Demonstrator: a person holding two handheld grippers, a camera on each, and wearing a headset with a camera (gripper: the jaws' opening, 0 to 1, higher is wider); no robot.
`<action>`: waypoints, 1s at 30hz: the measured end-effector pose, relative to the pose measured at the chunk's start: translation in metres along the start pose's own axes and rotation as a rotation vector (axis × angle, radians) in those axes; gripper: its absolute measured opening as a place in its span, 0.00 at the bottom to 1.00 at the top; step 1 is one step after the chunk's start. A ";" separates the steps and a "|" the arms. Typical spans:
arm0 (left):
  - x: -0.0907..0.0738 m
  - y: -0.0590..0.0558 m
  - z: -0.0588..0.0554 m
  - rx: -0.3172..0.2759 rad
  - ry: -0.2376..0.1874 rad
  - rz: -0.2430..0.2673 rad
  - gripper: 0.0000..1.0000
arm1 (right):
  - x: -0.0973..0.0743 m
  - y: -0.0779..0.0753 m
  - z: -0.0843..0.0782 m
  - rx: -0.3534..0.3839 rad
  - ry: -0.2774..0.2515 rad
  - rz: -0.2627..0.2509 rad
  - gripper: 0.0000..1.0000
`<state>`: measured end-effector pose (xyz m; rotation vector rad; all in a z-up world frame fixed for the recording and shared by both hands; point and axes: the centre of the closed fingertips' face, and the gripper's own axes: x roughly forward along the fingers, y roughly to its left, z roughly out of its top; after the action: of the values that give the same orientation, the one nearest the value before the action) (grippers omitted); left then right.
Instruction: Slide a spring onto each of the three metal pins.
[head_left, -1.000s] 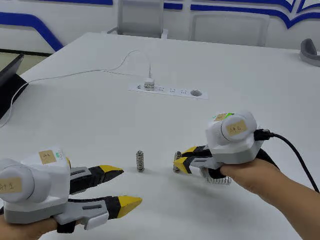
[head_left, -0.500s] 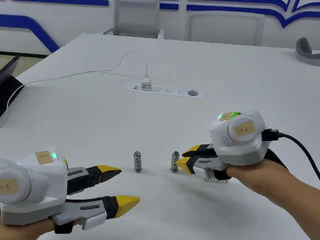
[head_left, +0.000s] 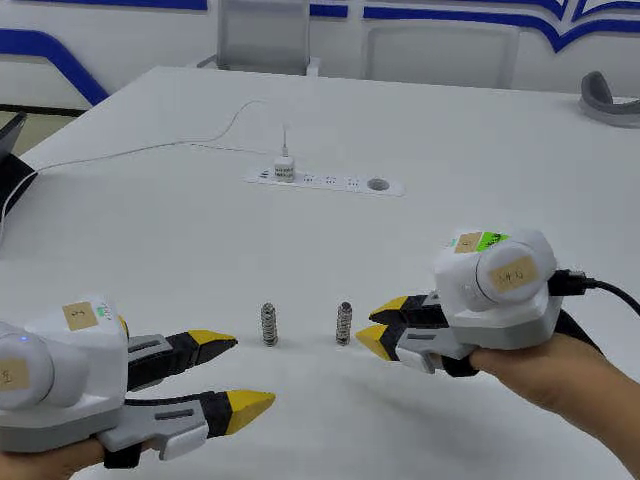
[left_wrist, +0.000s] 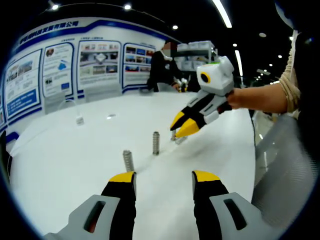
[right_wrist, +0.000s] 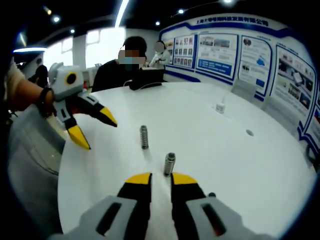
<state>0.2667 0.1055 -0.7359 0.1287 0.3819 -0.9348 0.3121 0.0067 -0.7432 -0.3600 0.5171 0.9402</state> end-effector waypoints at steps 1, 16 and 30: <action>0.000 0.000 0.000 0.001 0.000 -0.002 0.45 | -0.001 0.001 -0.001 -0.002 0.001 -0.001 0.16; 0.003 -0.003 0.004 0.018 0.001 -0.023 0.45 | -0.022 0.007 -0.012 0.006 0.002 -0.021 0.16; 0.005 -0.003 0.005 0.028 0.006 -0.036 0.45 | -0.047 -0.024 -0.040 0.056 0.020 -0.101 0.17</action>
<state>0.2681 0.0984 -0.7335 0.1507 0.3780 -0.9759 0.2994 -0.0580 -0.7475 -0.3424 0.5379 0.8239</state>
